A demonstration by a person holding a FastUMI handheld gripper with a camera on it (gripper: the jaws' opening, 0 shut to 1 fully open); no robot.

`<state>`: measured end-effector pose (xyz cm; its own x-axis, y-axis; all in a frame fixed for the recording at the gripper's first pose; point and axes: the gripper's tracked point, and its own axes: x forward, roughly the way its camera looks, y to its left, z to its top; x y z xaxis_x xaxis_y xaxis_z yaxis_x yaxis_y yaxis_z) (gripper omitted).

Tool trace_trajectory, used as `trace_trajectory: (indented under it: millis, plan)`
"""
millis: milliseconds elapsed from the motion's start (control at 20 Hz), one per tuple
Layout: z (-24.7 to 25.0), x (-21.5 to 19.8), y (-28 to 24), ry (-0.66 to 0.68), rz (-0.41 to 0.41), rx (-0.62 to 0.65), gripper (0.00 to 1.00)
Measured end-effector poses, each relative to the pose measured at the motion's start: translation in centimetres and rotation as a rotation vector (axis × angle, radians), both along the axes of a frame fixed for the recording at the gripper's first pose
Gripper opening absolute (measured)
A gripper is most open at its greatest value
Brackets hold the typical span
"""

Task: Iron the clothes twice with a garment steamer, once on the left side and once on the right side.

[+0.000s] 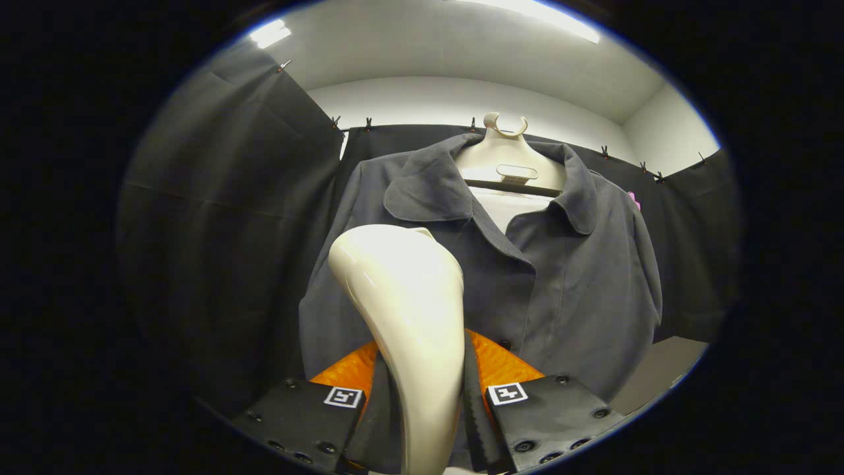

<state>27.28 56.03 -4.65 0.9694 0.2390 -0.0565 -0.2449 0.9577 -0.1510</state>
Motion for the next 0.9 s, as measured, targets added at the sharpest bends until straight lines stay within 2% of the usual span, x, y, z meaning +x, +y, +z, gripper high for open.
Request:
trace_trajectory:
  millis: [900]
  plan:
    - [-7.3, -2.9, 0.0, 0.125, 0.028, -0.055, 0.55]
